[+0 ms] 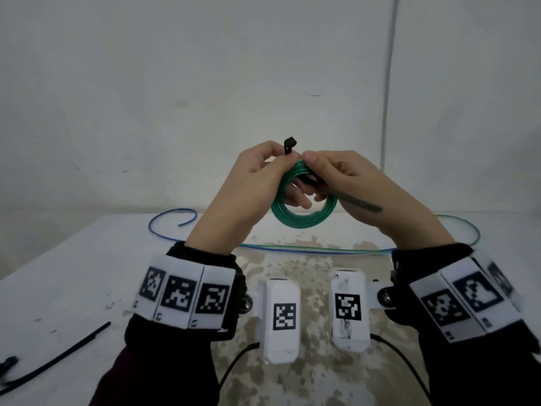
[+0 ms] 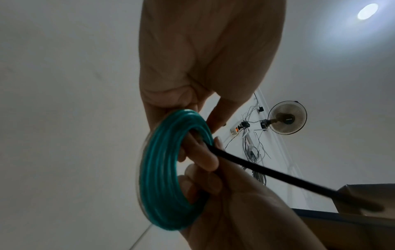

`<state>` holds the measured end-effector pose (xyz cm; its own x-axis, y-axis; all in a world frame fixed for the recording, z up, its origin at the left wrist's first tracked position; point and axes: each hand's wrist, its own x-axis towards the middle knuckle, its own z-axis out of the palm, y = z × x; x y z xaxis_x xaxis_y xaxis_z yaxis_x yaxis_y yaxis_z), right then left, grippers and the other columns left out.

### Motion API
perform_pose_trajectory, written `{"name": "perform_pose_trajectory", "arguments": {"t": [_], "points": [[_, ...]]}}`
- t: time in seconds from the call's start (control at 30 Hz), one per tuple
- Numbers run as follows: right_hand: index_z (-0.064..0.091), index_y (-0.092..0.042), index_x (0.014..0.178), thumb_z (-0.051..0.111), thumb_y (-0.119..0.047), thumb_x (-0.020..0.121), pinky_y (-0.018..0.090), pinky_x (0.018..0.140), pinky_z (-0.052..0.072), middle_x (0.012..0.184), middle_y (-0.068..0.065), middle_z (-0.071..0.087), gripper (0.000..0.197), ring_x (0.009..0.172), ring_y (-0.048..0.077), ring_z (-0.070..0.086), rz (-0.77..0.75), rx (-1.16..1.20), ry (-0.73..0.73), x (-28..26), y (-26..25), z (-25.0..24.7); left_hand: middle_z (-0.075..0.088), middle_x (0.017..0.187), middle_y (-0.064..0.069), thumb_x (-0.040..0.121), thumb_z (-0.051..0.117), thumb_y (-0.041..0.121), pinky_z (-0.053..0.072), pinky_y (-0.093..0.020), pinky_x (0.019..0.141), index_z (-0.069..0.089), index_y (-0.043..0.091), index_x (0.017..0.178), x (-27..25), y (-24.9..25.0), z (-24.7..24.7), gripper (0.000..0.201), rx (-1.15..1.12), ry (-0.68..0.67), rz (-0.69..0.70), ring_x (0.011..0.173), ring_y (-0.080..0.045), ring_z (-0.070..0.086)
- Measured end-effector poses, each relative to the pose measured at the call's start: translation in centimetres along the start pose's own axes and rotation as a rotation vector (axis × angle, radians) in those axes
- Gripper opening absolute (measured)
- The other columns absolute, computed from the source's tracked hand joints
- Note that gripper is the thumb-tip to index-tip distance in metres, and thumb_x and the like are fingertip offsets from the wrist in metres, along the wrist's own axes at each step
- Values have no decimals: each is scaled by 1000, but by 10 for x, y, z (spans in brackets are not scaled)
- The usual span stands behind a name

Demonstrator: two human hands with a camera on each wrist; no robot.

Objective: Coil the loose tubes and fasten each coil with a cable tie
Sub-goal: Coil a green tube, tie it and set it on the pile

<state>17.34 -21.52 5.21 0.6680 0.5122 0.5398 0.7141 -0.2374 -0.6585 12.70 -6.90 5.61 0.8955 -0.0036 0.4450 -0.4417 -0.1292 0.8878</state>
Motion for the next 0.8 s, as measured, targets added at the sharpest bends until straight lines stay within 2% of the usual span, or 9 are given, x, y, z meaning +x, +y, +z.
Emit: {"name": "perform_pose_trajectory", "arguments": {"t": [0.1, 0.17, 0.23, 0.3, 0.4, 0.5, 0.67, 0.73, 0.8], "points": [[54, -10, 67, 38, -41, 97, 48, 66, 41, 61, 2, 46, 45, 59, 18, 41, 6, -6, 29, 0, 0, 1, 59, 58, -8, 99, 47, 12, 43, -25, 49, 49, 8, 81, 0, -2, 2, 19, -32, -5, 16, 39, -14, 44], [56, -10, 73, 37, -43, 97, 51, 71, 45, 64, 5, 51, 45, 61, 18, 45, 26, -7, 25, 0, -2, 2, 53, 52, -2, 98, 48, 11, 35, -22, 44, 47, 10, 77, 1, -3, 2, 21, -47, 17, 38, 37, -10, 34], [56, -12, 90, 42, -34, 100, 45, 74, 48, 75, 8, 59, 29, 66, 16, 53, 44, 21, 54, -1, -3, 2, 49, 50, -1, 98, 48, 11, 29, -20, 41, 45, 9, 77, 1, -4, 3, 22, -84, 57, 41, 38, -9, 31], [54, -19, 106, 54, -21, 96, 33, 79, 51, 94, 6, 61, 10, 83, 16, 59, -1, 49, 80, -3, -5, -2, 48, 49, -2, 98, 48, 10, 25, -19, 40, 44, 9, 76, 2, -6, 3, 23, -123, 95, 28, 38, -10, 29], [62, -28, 105, 70, -24, 84, 28, 87, 47, 105, -4, 59, 23, 102, 9, 56, -123, -88, 69, -6, -9, -11, 47, 51, -5, 98, 47, 10, 23, -19, 39, 43, 11, 73, 3, -9, 1, 26, -150, 135, 18, 41, -12, 27], [70, -30, 85, 69, -28, 84, 34, 87, 48, 92, -9, 67, 2, 94, 6, 60, -156, -65, 99, -8, -16, -13, 47, 50, -5, 99, 46, 11, 23, -19, 38, 41, 11, 74, 4, -9, 1, 25, -147, 135, 28, 38, -10, 26], [61, -24, 72, 54, -30, 94, 30, 65, 41, 64, -14, 60, 24, 68, 4, 52, -176, -76, 145, -6, -22, 1, 47, 52, -5, 100, 44, 12, 26, -19, 39, 50, 5, 90, 5, -11, 4, 13, -48, 137, 89, 38, -11, 29], [55, -15, 66, 52, -29, 96, 22, 62, 36, 57, -14, 54, 33, 63, 4, 46, -155, -22, 192, -4, -21, 7, 48, 54, -8, 100, 44, 13, 26, -19, 40, 55, 6, 92, 6, -11, 4, 16, -48, 144, 116, 38, -11, 29], [50, -7, 63, 52, -24, 96, 22, 63, 34, 56, -9, 51, 37, 61, 7, 42, -119, 50, 268, -2, -20, 10, 49, 54, -9, 101, 43, 12, 26, -19, 40, 60, 12, 89, 6, -12, 5, 21, -78, 156, 130, 37, -10, 28]]}}
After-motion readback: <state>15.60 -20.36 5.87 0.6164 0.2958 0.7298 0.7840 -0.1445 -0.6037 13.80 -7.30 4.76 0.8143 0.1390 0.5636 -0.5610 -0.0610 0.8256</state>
